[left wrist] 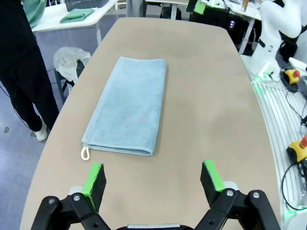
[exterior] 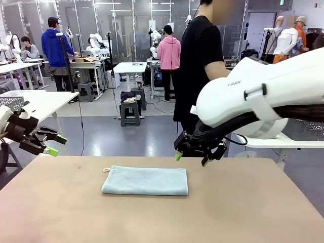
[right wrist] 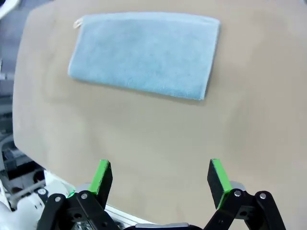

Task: Fold the towels and place them in the basket.
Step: When a person lays out a Towel with hook on the table, fold it in half twice.

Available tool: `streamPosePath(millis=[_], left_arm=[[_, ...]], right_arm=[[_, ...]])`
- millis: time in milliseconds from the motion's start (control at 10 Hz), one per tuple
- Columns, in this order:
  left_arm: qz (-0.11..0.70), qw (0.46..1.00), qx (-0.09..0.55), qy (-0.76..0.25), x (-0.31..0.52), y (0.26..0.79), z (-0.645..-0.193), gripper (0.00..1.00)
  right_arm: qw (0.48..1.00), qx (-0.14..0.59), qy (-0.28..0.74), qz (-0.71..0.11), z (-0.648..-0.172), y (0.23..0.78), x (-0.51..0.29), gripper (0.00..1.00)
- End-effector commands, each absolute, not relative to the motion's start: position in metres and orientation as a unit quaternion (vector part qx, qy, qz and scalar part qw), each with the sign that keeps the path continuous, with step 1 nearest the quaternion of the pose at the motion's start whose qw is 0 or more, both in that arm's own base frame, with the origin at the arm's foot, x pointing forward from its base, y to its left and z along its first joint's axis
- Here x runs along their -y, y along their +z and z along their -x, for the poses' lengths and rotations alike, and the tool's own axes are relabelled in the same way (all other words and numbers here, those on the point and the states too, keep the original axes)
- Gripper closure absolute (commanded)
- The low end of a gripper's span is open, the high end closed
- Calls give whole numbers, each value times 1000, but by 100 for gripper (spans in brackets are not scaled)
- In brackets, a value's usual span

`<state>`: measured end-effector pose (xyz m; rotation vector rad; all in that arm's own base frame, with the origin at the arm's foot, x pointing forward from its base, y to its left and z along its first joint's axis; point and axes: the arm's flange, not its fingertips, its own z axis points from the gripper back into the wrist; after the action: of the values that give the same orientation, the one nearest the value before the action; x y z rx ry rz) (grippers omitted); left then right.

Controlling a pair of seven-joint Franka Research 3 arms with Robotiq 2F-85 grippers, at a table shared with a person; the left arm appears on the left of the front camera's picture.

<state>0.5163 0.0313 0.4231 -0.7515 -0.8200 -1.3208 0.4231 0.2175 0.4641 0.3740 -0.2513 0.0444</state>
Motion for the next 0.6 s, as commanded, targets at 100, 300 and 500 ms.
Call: streamPosePath(millis=[100,300,500], left_arm=[[330,649,363,-582,-31,425,-516,0],[330,649,363,-582,-31,425,-516,0],[330,649,363,-582,-31,425,-516,0]], right_arm=[[974,118,-70,-179,-449,461,-232,0],[975,111,-39,-188,-441,455,-221,0],[975,111,-39,-188,-441,455,-221,0]])
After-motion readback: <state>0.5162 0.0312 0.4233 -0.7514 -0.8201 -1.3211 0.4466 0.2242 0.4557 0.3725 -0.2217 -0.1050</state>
